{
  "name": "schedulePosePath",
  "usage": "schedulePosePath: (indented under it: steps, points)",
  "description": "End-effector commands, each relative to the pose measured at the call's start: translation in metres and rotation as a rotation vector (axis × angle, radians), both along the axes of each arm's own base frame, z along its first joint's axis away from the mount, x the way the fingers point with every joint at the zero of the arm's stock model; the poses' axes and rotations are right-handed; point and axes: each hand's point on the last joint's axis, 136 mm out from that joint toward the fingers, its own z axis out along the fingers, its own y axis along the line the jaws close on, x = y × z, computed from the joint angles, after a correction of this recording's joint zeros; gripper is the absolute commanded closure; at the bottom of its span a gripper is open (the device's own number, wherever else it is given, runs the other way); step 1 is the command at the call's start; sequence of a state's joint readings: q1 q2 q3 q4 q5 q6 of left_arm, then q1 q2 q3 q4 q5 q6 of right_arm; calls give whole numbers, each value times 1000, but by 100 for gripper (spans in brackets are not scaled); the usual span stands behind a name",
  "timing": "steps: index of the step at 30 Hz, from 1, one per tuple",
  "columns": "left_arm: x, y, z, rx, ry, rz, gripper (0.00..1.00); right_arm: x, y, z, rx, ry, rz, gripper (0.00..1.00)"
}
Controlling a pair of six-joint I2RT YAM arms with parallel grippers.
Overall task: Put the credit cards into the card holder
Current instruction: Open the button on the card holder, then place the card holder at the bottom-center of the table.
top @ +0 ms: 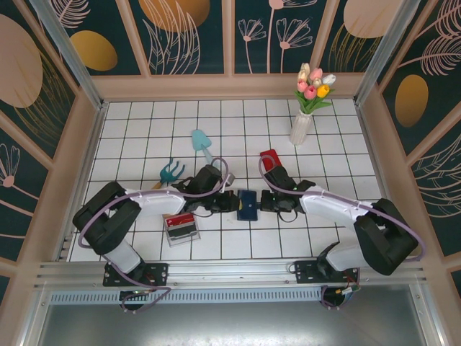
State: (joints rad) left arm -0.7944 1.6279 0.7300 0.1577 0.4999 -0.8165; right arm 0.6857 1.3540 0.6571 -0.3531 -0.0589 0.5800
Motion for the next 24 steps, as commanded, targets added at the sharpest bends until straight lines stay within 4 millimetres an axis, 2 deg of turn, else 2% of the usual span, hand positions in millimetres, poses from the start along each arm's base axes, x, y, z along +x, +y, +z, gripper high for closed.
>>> schedulePosePath:
  steps: [1, 4, 7, 9, 11, 12, 13, 14, 16, 17, 19, 21, 22, 24]
  points:
    - [-16, 17, -13, 48, 53, -8, 92, -24, -13, -16, -29, 83, 72, 95]
    - [-28, 24, -21, 60, 88, -17, 90, -29, -18, -21, -49, 99, 67, 92]
    - [-34, 28, -23, 62, 106, -19, 88, -29, -28, -24, -93, 98, 50, 80]
    - [-35, 28, -23, 61, 108, -22, 85, -27, -27, -24, -92, 100, 44, 73]
    - [-34, 27, -21, 65, 105, -28, 85, -21, -30, -22, -124, 87, 21, 70]
    - [-32, 27, -20, 69, 99, -27, 83, -18, -34, -21, -148, 78, 7, 68]
    - [-30, 28, -18, 81, 89, -21, 74, -14, -37, -17, -167, 64, -8, 63]
    - [-28, 29, -15, 89, 77, -13, 69, -9, -40, -13, -189, 45, -23, 61]
    - [-25, 29, -7, 87, 56, -6, 63, -1, -36, 0, -173, 11, -24, 61]
    - [-22, 31, -2, 96, 41, 7, 56, 4, -32, 8, -155, -10, -28, 60]
    - [-17, 32, 14, 88, 1, 21, 53, 12, -20, 26, -96, -51, -14, 60]
    - [-7, 35, 38, 82, -72, 59, 47, 23, -7, 48, -38, -107, -10, 57]
    - [-1, 40, 48, 95, -108, 93, 46, 28, -1, 57, -13, -136, -3, 56]
    - [14, 61, 70, 141, -199, 212, 37, 31, 28, 79, 97, -170, 68, 51]
